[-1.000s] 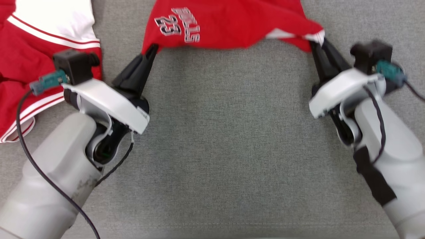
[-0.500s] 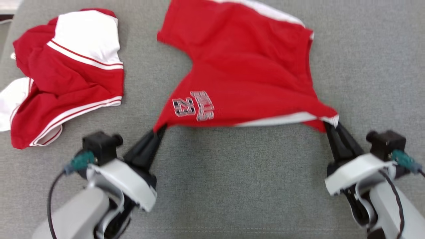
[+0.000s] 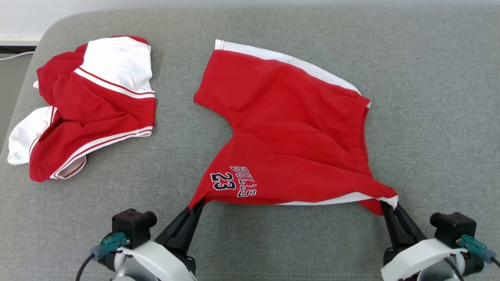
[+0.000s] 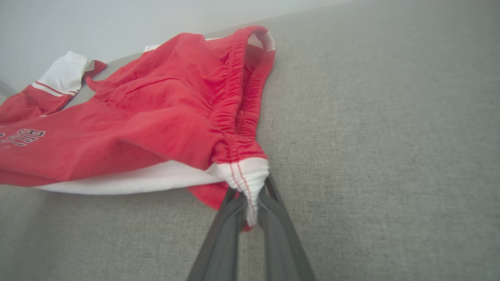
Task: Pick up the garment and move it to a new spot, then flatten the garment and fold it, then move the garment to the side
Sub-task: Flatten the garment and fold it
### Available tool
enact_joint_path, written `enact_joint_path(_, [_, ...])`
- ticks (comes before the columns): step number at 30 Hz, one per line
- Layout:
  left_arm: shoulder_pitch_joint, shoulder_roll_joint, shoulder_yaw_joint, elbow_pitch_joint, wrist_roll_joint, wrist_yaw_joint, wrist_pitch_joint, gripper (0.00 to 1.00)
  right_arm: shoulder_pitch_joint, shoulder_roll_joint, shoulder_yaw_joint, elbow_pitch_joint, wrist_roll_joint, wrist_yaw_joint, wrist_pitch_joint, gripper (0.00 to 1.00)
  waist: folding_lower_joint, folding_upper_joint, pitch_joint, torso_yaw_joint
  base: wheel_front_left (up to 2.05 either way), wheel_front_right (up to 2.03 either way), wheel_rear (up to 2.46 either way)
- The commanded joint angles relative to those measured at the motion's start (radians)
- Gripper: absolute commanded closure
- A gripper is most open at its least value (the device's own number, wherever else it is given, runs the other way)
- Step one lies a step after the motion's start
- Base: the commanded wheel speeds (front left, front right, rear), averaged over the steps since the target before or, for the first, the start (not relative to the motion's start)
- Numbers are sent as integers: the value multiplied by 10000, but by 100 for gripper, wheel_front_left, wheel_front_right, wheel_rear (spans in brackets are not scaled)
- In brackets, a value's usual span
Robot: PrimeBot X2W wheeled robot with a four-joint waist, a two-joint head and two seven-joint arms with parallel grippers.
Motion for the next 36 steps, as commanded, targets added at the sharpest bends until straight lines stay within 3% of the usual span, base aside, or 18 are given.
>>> enact_joint_path(1, [-75, 144, 353, -50, -152, -3, -82, 100, 137, 29, 115, -282, -63, -2, 79, 100, 0, 0, -66, 7, 0, 0, 0])
enact_joint_path(8, [174, -60, 311, 310, -368, -1, -115, 100, 600, 211, -175, -192, -362, -2, 191, 100, 0, 0, -344, 86, 0, 0, 0])
enact_joint_path(20, [899, 208, 390, -201, -693, 404, -52, 100, 1444, 376, -641, -463, -708, -2, 530, 100, 0, 0, -507, 142, 0, 0, 0])
enact_joint_path(29, [547, 258, 755, -60, -425, 591, -286, 100, 1299, 545, -562, -533, -441, -2, 457, 100, 0, 0, -481, 97, 0, 0, 0])
enact_joint_path(36, [-693, 479, 945, 304, -162, 245, 65, 100, 549, 647, -291, -624, 185, -2, 237, 100, 0, 0, -97, -111, 0, 0, 0])
